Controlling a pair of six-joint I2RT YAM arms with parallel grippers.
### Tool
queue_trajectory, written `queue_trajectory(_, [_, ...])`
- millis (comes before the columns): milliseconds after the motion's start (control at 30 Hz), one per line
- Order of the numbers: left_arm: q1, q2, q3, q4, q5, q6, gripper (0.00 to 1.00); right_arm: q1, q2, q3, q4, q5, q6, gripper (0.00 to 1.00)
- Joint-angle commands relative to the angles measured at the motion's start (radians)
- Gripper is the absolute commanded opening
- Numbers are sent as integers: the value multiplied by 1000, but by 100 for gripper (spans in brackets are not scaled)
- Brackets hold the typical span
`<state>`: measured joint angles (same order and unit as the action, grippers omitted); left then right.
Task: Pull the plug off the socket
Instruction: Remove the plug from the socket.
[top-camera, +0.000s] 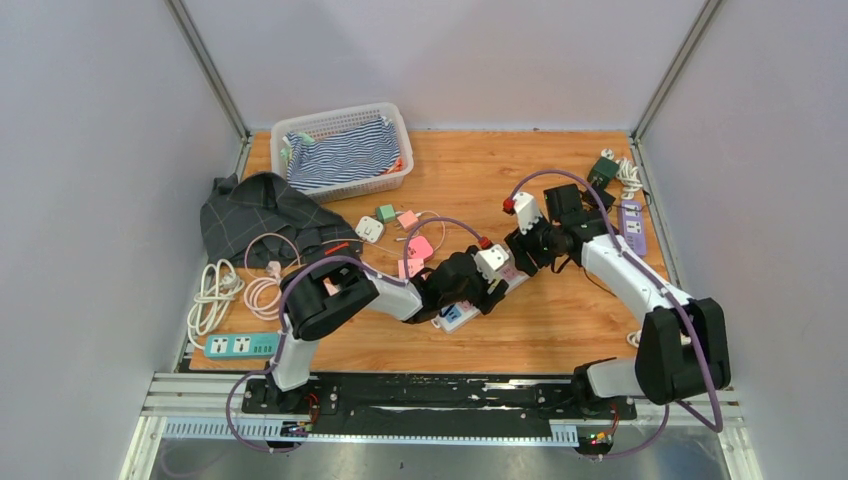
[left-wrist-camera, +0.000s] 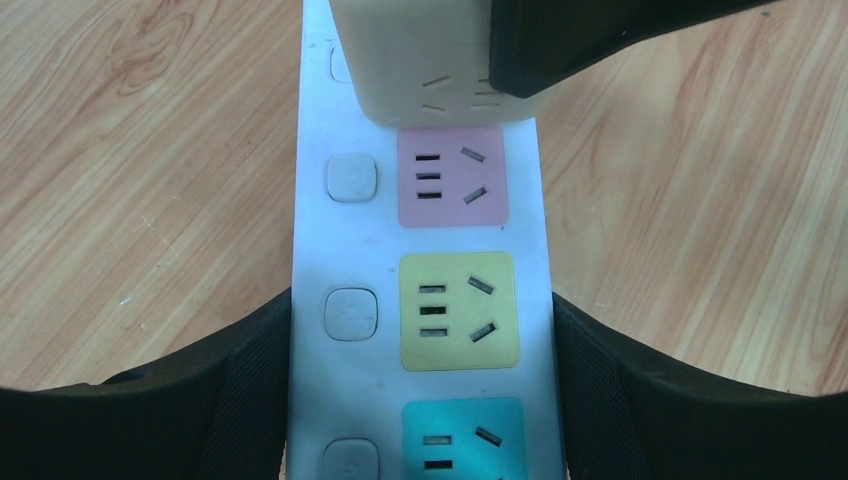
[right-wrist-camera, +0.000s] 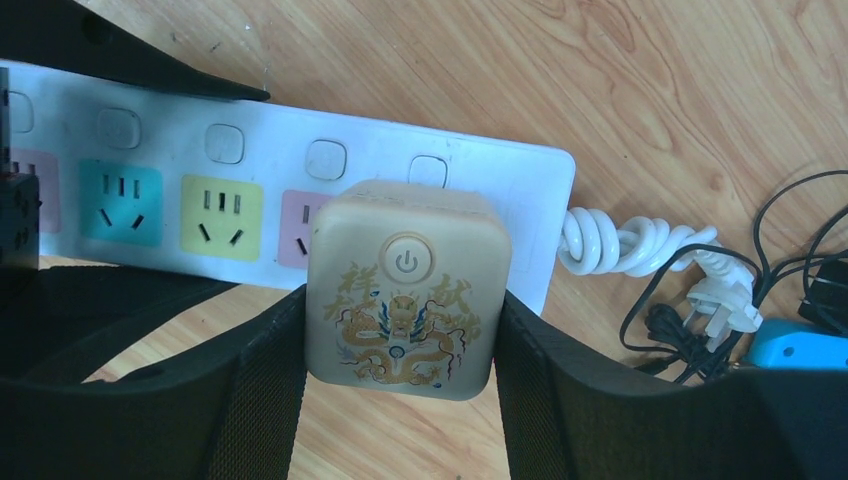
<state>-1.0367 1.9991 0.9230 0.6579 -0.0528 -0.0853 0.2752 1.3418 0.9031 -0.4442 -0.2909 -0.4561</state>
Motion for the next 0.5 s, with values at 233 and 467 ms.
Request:
queue_trajectory(233, [8, 64, -10, -97, -21, -7, 0, -70, -59, 9, -59, -155, -26, 0])
queue_trajectory(467, [9, 48, -21, -95, -26, -13, 0, -88, -98, 12, -66, -236, -32, 0])
